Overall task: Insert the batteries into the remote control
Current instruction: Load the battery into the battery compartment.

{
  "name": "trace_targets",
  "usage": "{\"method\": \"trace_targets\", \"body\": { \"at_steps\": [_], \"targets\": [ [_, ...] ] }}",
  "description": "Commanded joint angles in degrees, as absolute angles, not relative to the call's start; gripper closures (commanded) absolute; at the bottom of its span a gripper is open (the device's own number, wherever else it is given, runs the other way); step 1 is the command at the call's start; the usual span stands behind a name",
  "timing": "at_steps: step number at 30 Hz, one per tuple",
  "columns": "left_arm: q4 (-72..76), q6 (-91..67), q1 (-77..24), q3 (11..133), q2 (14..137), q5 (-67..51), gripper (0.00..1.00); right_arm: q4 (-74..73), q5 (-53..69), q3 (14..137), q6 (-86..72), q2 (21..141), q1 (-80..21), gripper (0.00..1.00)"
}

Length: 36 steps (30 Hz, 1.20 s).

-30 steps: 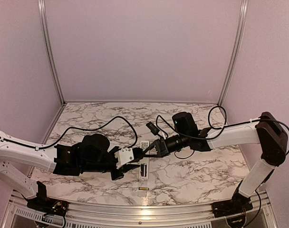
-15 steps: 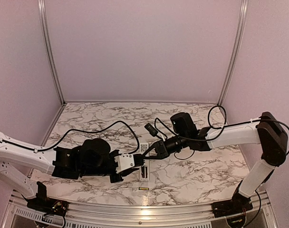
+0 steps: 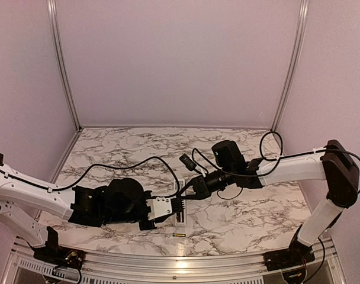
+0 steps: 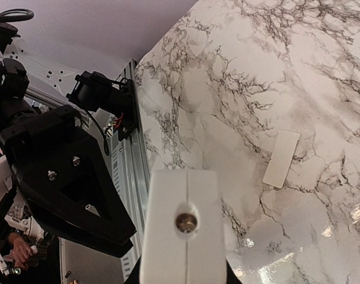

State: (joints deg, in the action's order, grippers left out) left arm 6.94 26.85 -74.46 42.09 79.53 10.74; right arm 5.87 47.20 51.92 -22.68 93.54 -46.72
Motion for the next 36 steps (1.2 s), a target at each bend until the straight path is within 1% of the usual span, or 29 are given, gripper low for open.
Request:
{"method": "trace_targets", "body": {
  "at_steps": [1, 10, 22, 36],
  "targets": [
    [6.71, 27.68, -74.88, 44.18, 81.04, 11.47, 0.75, 5.58, 46.55, 54.34, -23.13, 92.50, -48.02, 1.00],
    [5.59, 27.87, -74.88, 45.83, 82.86, 11.48, 0.75, 6.11, 46.30, 54.22, -24.34, 92.81, -48.14, 1.00],
    [5.58, 28.41, -74.88, 46.90, 85.21, 11.20, 0.79, 5.86, 46.48, 54.40, -24.65, 92.98, -48.16, 1.00],
    [1.52, 29.14, -74.97, 48.46, 87.96, 12.02, 0.89, 5.14, 46.70, 55.05, -24.31, 92.99, -48.16, 1.00]
  ]
}}
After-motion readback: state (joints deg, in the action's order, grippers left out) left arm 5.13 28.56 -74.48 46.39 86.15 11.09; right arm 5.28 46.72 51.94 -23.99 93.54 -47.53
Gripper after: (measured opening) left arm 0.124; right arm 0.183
